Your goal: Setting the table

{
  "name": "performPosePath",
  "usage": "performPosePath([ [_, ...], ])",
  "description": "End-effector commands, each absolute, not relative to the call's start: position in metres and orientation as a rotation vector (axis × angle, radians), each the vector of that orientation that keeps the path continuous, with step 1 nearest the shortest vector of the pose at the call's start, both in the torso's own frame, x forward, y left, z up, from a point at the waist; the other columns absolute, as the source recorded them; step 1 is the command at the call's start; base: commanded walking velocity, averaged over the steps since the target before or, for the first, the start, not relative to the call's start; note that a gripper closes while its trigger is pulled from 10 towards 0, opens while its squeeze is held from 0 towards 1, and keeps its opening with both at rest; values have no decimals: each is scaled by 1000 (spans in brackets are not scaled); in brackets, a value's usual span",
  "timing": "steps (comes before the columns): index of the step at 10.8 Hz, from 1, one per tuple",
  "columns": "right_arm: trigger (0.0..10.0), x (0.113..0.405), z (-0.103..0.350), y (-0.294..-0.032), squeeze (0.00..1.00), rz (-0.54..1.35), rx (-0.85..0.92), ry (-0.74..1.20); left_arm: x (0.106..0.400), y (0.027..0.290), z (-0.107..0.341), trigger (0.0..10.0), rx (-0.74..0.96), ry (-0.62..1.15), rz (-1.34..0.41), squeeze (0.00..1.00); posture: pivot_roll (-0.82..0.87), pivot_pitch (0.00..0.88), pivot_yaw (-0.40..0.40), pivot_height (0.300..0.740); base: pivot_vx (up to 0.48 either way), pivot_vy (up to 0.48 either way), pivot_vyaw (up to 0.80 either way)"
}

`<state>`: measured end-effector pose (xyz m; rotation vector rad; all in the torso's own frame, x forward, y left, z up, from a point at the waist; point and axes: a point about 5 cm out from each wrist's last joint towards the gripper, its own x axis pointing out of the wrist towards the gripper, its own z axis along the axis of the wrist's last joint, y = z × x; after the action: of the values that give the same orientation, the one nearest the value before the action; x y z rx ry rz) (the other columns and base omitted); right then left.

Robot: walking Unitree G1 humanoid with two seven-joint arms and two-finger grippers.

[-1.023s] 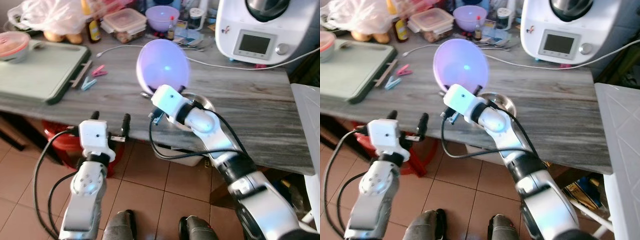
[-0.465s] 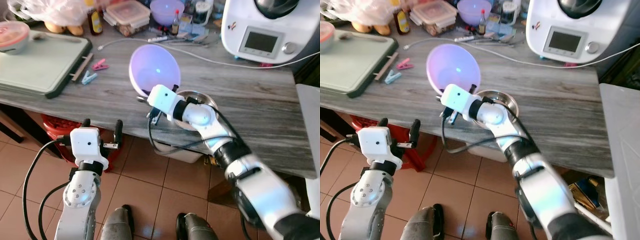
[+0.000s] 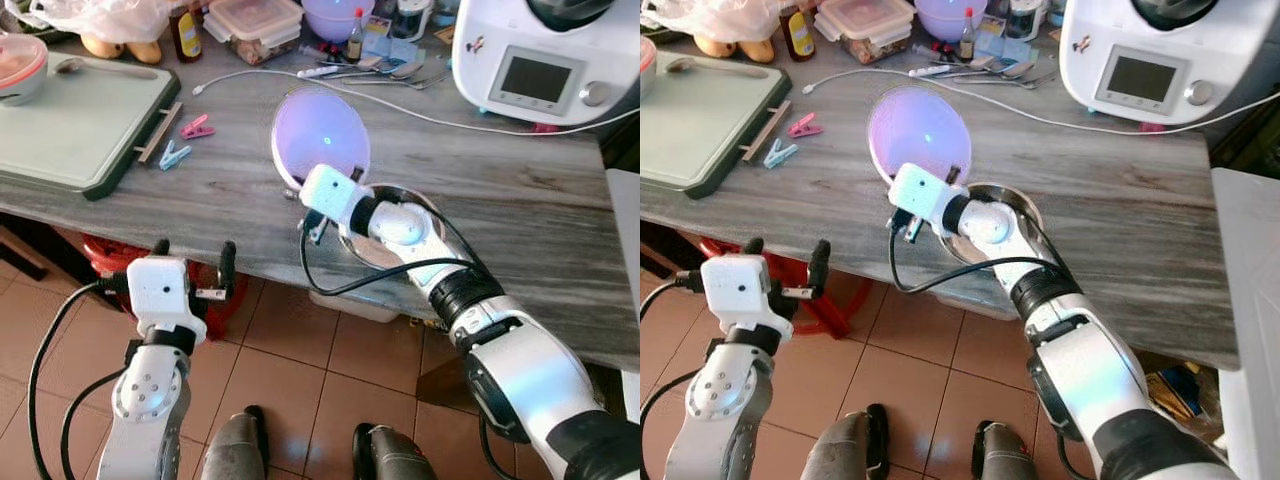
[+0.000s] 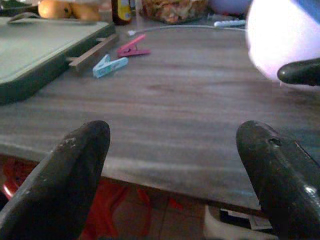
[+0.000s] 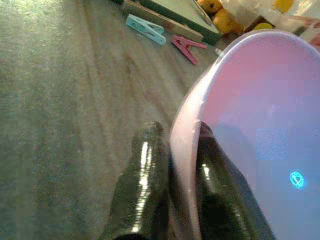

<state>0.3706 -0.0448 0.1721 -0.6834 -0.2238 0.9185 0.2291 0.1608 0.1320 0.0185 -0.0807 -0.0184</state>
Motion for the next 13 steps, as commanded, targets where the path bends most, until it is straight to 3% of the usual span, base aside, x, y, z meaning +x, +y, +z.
performPosePath([
  [1,10000,370,171,-42,1000,920,-694,-239,228,161,135,10000,17,-84,-23,0,156,248,-3,740,0,0,0],
  [3,10000,372,178,-41,1000,882,-675,-269,228,163,137,10000,20,-82,-20,0,154,249,2,740,0,0,0],
  [6,10000,378,185,-48,1000,853,-793,-254,229,158,134,10000,10,-71,-35,0,139,234,-3,740,0,0,0],
  [10,10000,384,191,-66,1000,904,-914,-121,238,155,134,10000,6,-76,-48,0,111,204,-14,740,0,0,0],
  [13,10000,379,214,-77,1000,844,-843,-246,240,154,134,10000,-3,-85,-35,0,95,195,-22,740,0,0,0],
])
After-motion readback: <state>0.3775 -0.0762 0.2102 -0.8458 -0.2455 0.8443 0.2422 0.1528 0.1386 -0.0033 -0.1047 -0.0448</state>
